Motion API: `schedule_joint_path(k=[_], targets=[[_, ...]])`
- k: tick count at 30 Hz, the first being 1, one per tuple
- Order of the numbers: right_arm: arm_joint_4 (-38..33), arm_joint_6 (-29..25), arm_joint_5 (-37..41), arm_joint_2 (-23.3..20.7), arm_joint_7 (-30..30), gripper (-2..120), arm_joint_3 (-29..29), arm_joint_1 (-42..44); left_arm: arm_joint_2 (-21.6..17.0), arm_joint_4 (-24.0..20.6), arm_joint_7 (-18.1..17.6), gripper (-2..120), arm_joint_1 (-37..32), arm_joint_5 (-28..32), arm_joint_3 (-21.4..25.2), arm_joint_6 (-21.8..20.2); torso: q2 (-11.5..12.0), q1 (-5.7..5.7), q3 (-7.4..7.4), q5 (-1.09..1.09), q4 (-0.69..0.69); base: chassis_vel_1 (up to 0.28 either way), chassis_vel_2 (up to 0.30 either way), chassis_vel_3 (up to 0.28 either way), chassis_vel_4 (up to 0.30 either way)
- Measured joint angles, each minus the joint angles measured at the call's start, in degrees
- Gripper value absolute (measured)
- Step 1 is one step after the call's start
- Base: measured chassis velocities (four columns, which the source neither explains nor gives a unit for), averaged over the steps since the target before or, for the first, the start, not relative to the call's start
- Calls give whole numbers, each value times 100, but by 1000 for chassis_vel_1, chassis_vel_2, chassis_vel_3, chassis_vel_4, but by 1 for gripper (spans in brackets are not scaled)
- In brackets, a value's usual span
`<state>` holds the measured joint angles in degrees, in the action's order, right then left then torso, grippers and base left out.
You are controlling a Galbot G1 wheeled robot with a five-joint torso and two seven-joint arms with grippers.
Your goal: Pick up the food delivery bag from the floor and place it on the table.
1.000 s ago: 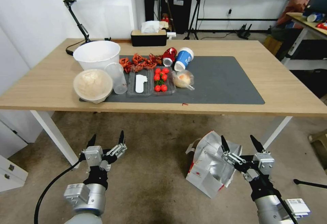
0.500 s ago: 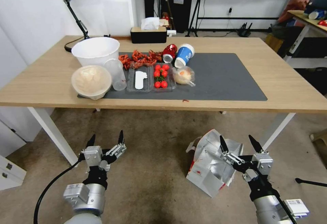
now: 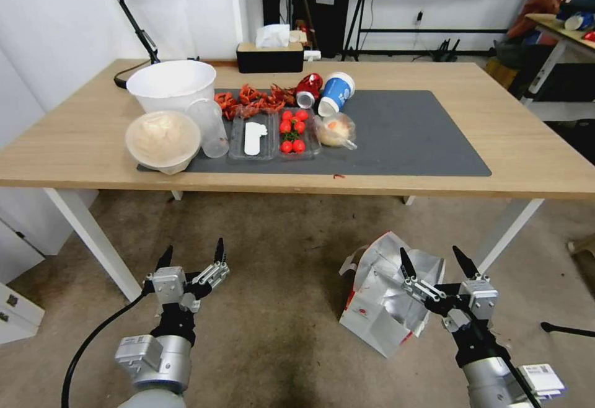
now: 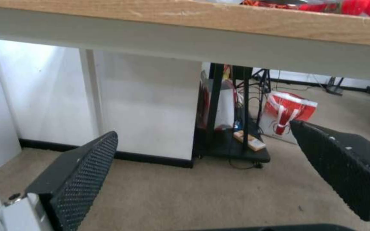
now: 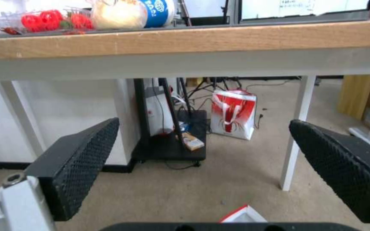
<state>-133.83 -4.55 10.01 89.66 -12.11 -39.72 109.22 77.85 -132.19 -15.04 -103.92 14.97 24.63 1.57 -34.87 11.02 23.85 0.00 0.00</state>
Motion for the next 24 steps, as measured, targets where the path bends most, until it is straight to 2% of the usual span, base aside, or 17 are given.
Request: schedule_joint_path(k=[24], targets=[[50, -12, 28, -40, -1, 100, -60, -17, 7, 75, -5, 100, 43, -3, -20, 7, 586, -225, -361, 0, 0, 0, 0, 0, 0]])
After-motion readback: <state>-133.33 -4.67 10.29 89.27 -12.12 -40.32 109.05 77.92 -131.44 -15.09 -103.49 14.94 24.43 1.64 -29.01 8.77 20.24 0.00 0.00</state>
